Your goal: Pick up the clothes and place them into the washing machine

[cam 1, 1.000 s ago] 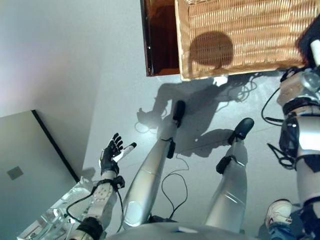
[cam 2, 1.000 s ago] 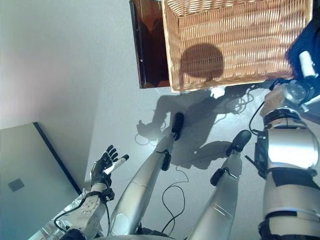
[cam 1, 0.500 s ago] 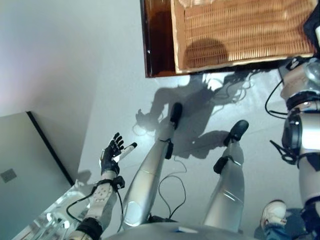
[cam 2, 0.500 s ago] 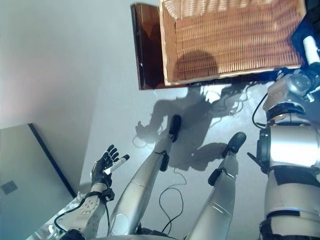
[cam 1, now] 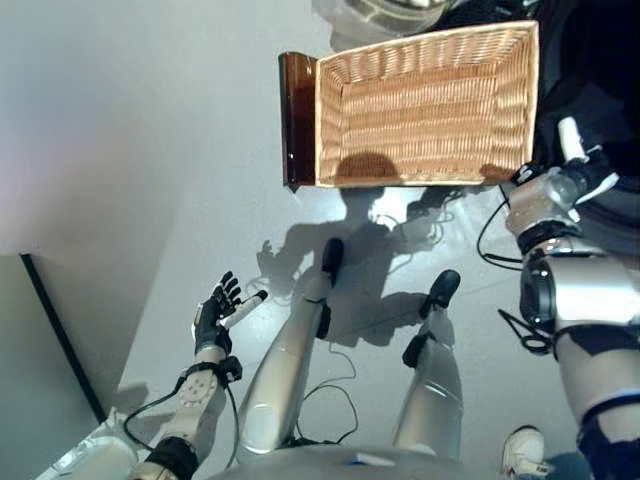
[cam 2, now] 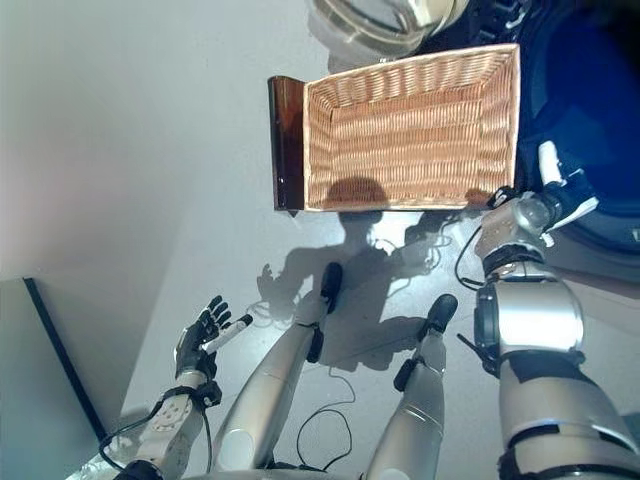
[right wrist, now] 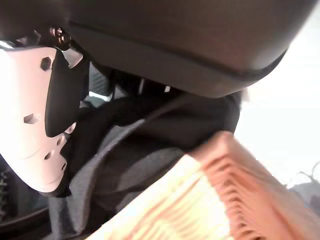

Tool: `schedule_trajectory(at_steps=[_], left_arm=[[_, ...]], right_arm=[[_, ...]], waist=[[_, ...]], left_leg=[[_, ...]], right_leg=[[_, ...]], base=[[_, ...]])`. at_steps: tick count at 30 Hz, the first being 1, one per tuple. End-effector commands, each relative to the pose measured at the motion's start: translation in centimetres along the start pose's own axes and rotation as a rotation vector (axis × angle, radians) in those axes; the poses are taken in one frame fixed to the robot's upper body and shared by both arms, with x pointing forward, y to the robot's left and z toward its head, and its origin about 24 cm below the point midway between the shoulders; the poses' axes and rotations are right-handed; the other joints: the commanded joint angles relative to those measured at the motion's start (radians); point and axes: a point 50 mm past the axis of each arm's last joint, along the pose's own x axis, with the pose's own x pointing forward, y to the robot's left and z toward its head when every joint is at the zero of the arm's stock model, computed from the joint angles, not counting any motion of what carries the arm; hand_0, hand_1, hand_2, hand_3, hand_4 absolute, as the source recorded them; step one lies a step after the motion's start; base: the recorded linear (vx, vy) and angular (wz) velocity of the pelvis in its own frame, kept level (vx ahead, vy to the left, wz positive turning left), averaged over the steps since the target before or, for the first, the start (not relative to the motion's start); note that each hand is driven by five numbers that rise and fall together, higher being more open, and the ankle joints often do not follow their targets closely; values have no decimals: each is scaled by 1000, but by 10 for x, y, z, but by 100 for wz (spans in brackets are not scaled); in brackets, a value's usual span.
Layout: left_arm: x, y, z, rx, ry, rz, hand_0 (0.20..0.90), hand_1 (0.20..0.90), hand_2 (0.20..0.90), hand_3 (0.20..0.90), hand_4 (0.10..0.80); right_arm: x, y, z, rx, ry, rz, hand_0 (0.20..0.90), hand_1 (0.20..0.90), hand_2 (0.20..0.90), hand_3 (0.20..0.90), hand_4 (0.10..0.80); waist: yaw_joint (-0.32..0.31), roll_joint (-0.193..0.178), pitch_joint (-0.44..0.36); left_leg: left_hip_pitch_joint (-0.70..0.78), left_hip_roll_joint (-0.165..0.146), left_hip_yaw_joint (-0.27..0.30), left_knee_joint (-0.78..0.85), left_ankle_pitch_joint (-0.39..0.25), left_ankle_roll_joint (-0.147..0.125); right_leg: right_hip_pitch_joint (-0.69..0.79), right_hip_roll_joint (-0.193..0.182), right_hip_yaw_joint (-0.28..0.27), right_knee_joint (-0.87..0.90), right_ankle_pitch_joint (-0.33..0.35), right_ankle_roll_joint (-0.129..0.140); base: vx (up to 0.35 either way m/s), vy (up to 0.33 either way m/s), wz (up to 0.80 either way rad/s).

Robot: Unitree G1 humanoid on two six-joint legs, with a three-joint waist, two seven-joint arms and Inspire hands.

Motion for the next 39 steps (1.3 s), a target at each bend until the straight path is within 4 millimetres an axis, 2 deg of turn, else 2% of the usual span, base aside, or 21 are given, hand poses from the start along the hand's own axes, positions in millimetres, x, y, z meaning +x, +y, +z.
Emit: schedule_trajectory(at_steps=[1,4,12,14,15,16,20,25,29,30,31,32,33,36,37,39], left_arm=[[-5,31,1,-19,-11,107,900,900,900,900,800],[-6,31,0,-23,-3,104,900,900,900,900,800],[-8,30,-2,-35,0,103,900,900,900,900,800],[-7,28,0,-52,-13,106,900,900,900,900,800],[-7,28,0,-50,-12,107,900,900,900,900,800],[-6,24,3,-72,-29,105,900,900,900,900,800],[-7,24,2,-90,-30,109,900,900,900,900,800],[-5,27,2,-78,-29,114,900,900,900,900,800],[-5,31,8,-51,-60,102,900,900,900,900,800],[-5,30,8,-51,-60,101,900,900,900,900,800],[-6,32,8,-41,-60,96,900,900,900,900,800],[-10,35,6,-27,-56,92,900,900,900,900,800],[-9,34,6,-29,-57,90,900,900,900,900,800],[-13,42,7,-12,-60,105,900,900,900,900,800],[-15,48,10,5,-76,115,900,900,900,900,800],[-16,52,14,8,-96,128,900,900,900,900,800]], right_arm=[[1,15,52,90,-225,99,200,200,200,200,300],[2,12,47,73,-202,90,200,200,200,200,300],[-1,18,48,97,-212,105,200,200,200,200,300],[-12,30,44,183,-228,174,200,200,200,200,300],[-12,30,43,183,-227,174,200,200,200,200,300],[-23,38,37,288,-223,239,200,200,200,200,300],[-28,32,20,406,-190,230,200,200,200,200,300],[-17,19,22,400,-176,142,200,200,200,200,300],[-9,17,59,408,-269,119,200,200,200,200,300],[-9,17,60,408,-271,119,200,200,200,200,300],[-5,13,73,421,-303,98,200,200,200,200,300],[-2,8,101,436,-367,74,200,200,200,200,300],[-1,8,102,436,-370,74,200,200,200,200,300],[-2,5,144,394,-487,58,200,200,200,200,300],[-9,7,180,405,-589,66,200,200,200,200,300],[-21,8,216,420,-696,82,200,200,200,200,300]], waist=[[27,17,13],[25,18,17],[26,27,23],[21,27,24],[22,26,23],[17,25,24],[12,21,19],[22,12,10],[35,9,-6],[36,10,-5],[39,11,-10],[44,12,-18],[44,15,-18],[49,21,-25],[54,25,-31],[58,34,-37]], left_leg=[[19,11,-21,-71,-4,-90],[21,15,-21,-78,-1,-89],[17,15,-20,-80,1,-87],[21,16,-19,-80,1,-86],[22,16,-18,-81,1,-86],[23,17,-16,-80,0,-85],[32,15,-18,-78,-5,-86],[43,12,-20,-73,-12,-84],[41,8,-26,-72,-16,-84],[41,9,-26,-72,-17,-85],[40,7,-28,-72,-18,-86],[41,6,-29,-75,-20,-89],[40,6,-30,-75,-20,-89],[32,2,-28,-73,-23,-90],[25,0,-24,-75,-23,-90],[14,-1,-18,-82,-18,-92]], right_leg=[[71,50,-37,91,-138,-40],[71,53,-37,88,-140,-43],[65,57,-29,85,-139,-43],[66,57,-27,85,-137,-42],[66,57,-26,85,-137,-42],[69,56,-26,82,-136,-41],[82,57,-27,83,-142,-40],[106,53,-38,69,-138,-36],[116,49,-47,59,-139,-31],[116,49,-47,58,-139,-31],[119,49,-50,57,-142,-31],[122,47,-51,54,-145,-30],[122,47,-52,54,-145,-30],[115,42,-51,54,-145,-27],[110,38,-49,46,-141,-22],[97,34,-43,39,-134,-19]], base=[[-23,-17,-5],[0,0,0],[-3,-1,0],[0,0,0],[0,0,0],[0,0,0],[10,5,-3],[0,0,0],[26,-18,0],[31,-10,-1],[49,-25,-2],[49,-25,-1],[46,-12,0],[45,18,7],[58,36,4],[46,50,0]])
